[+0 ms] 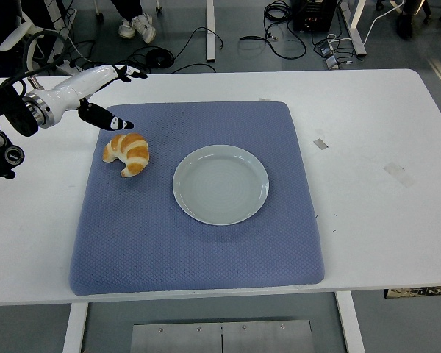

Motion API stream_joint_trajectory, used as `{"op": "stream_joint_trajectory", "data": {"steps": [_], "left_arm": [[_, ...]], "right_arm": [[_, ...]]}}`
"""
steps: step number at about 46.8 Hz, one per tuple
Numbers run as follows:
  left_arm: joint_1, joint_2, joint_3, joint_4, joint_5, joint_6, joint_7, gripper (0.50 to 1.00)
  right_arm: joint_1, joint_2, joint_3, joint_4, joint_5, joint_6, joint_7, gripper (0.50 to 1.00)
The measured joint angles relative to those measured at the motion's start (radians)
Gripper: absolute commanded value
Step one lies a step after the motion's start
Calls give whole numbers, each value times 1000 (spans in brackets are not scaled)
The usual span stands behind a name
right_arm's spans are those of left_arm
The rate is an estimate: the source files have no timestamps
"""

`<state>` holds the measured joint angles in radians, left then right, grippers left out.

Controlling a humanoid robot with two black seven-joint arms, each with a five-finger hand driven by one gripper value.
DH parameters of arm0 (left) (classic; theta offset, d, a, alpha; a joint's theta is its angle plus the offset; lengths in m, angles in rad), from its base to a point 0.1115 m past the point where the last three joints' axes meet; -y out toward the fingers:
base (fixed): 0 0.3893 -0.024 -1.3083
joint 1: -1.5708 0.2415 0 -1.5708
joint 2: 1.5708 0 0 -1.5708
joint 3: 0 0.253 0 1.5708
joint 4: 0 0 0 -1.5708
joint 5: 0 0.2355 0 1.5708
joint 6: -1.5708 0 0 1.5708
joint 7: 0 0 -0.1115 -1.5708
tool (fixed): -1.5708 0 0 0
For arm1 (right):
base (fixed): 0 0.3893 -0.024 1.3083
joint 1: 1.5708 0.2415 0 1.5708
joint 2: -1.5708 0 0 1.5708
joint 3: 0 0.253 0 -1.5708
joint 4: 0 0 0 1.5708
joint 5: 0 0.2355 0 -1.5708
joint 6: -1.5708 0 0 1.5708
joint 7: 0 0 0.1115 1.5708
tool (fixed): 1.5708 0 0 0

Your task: Place the bread on the table

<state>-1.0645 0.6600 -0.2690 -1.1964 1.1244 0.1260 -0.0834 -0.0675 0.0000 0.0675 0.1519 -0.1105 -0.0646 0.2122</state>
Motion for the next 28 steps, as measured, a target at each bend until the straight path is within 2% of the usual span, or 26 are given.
{"op": "stream_joint_trajectory", "data": {"steps": [12,20,23,28], "left_arm": [[-5,5,-38,108,-233,0,-145,887],[11,-3,-65,170,-425,0,-285,887],[22,-4,-65,174,-464,0,-308,887],[60,-4,-71,175,-484,-1,-314,887]], "right_arm": [[0,0,0,0,0,0,-1,1000],[0,0,0,0,0,0,-1,1000],[0,0,0,0,0,0,-1,1000],[0,0,0,0,0,0,-1,1000]]}}
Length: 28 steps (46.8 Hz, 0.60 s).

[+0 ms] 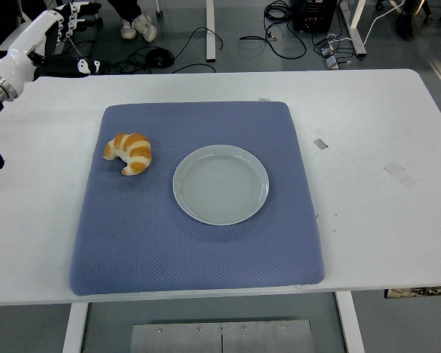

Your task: Place the bread on the table

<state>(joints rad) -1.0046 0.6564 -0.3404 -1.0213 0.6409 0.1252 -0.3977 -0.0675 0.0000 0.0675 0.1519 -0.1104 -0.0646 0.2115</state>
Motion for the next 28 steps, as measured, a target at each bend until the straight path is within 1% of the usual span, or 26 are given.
{"op": "stream_joint_trajectory", "data": {"steps": [6,13,19,21,25,28], "left_arm": [[27,0,-17,1,-71,-3,-3,887],[32,9,-22,22,-181,-10,-5,889],[32,9,-25,35,-238,-22,-8,892],[32,10,-34,36,-251,-23,-18,893],[44,11,-51,37,-259,-29,-55,893],[53,11,-60,37,-259,-40,-74,895]], "right_arm": [[0,0,0,0,0,0,0,1000],[0,0,0,0,0,0,0,1000],[0,0,-1,0,0,0,0,1000],[0,0,-2,4,0,1,0,1000],[4,0,-1,11,0,1,0,1000],[6,0,-1,3,0,2,0,1000]]}}
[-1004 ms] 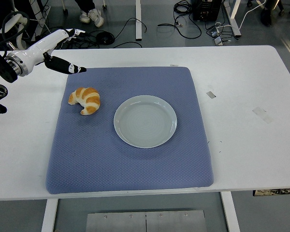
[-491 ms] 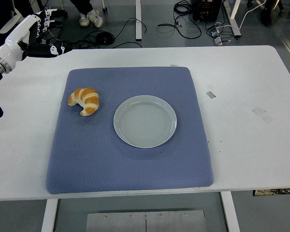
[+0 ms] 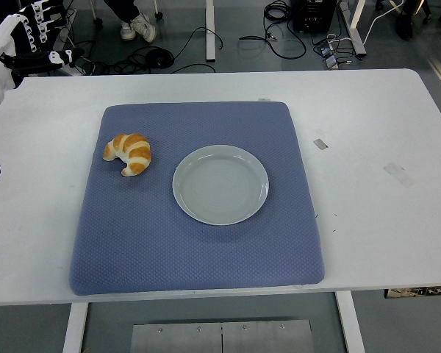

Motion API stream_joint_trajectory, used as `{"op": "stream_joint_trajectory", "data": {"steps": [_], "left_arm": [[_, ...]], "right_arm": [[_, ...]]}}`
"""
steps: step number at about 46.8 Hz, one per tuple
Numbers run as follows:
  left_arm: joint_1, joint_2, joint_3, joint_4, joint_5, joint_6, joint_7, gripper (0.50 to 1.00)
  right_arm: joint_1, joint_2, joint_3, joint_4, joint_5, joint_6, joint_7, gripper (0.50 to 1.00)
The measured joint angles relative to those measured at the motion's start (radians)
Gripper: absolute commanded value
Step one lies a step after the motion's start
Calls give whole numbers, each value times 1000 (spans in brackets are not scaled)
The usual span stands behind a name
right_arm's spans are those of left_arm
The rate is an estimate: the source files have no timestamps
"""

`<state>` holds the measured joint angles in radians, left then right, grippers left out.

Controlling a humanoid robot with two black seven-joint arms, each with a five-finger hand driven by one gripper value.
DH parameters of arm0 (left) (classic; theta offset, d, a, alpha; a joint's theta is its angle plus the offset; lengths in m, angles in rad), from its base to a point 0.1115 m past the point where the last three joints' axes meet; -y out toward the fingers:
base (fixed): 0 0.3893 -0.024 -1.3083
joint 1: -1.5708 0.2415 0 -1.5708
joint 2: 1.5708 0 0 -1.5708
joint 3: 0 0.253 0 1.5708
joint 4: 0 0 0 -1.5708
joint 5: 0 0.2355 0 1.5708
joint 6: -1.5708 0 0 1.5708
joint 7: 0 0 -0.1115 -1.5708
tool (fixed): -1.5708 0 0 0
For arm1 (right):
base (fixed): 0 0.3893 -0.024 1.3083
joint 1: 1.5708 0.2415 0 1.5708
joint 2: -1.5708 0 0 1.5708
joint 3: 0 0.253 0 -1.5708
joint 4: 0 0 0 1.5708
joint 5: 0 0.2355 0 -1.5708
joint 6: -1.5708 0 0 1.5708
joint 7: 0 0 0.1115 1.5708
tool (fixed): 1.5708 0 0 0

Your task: Place the bread on the table

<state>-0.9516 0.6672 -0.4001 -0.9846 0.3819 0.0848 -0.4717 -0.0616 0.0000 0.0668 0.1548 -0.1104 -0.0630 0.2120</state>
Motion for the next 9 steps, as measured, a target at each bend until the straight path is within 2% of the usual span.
{"op": "stream_joint_trajectory", "data": {"steps": [9], "left_arm": [[5,0,-9,1,0,-10,-4,895]], "right_arm": [[0,0,1,-2,0,-1,0,1000]]}}
